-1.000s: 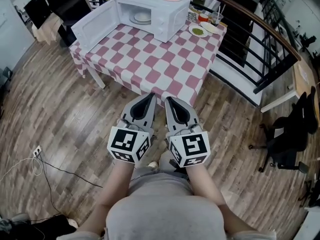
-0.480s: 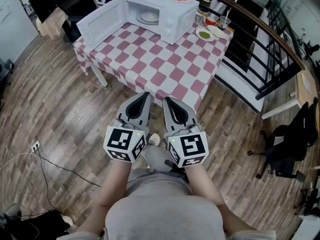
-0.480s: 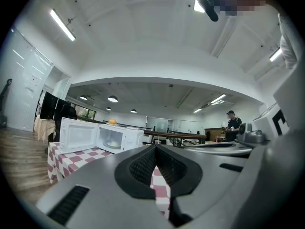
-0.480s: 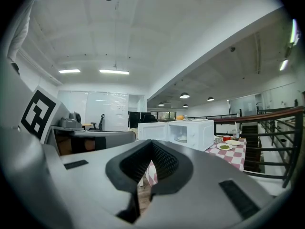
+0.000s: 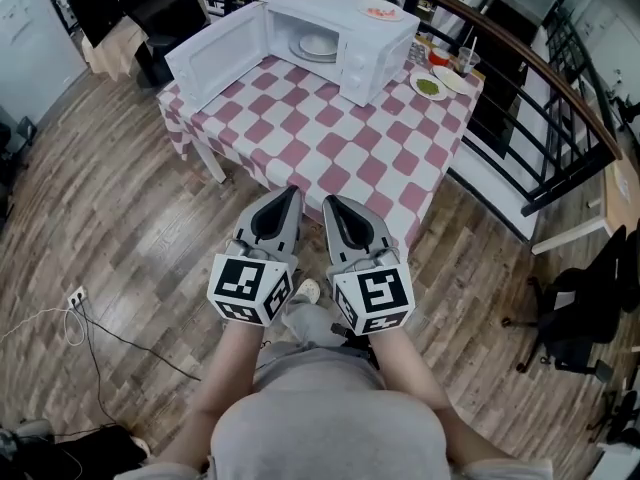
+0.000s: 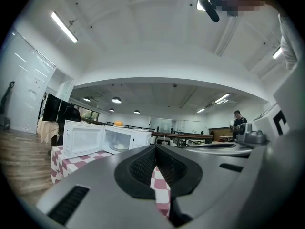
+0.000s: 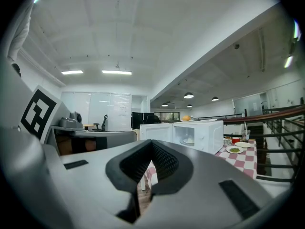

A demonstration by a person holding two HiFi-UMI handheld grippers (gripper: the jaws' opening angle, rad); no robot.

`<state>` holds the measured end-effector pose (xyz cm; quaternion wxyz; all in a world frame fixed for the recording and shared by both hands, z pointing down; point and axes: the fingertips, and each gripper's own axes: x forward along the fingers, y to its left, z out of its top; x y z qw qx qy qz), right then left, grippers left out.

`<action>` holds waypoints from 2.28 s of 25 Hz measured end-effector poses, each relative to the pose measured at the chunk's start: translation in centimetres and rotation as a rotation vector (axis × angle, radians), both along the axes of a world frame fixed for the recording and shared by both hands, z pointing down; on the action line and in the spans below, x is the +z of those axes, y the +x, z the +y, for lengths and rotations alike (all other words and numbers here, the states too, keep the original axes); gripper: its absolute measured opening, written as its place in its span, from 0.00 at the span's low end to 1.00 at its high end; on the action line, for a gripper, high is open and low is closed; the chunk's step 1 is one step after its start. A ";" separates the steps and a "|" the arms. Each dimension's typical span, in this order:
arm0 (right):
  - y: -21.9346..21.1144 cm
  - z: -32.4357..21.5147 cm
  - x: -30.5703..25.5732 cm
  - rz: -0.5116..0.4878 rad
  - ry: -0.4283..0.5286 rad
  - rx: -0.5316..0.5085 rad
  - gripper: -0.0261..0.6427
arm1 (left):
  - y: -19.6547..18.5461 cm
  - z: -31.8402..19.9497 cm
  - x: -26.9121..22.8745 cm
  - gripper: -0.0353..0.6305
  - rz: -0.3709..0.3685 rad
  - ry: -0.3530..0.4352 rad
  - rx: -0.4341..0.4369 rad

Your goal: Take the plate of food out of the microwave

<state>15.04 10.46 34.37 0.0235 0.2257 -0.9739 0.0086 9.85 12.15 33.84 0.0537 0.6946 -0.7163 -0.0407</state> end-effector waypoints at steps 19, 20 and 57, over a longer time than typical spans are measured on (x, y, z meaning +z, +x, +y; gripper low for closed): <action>-9.6 -5.8 0.0 0.014 -0.016 -0.011 0.07 | -8.5 -6.3 0.1 0.06 0.001 -0.028 0.021; -9.9 -6.2 -0.1 0.013 -0.015 -0.008 0.07 | -8.8 -6.8 0.0 0.06 -0.002 -0.029 0.027; -13.5 -16.8 0.8 0.009 -0.029 0.088 0.07 | -12.9 -17.9 0.9 0.06 -0.028 -0.048 0.118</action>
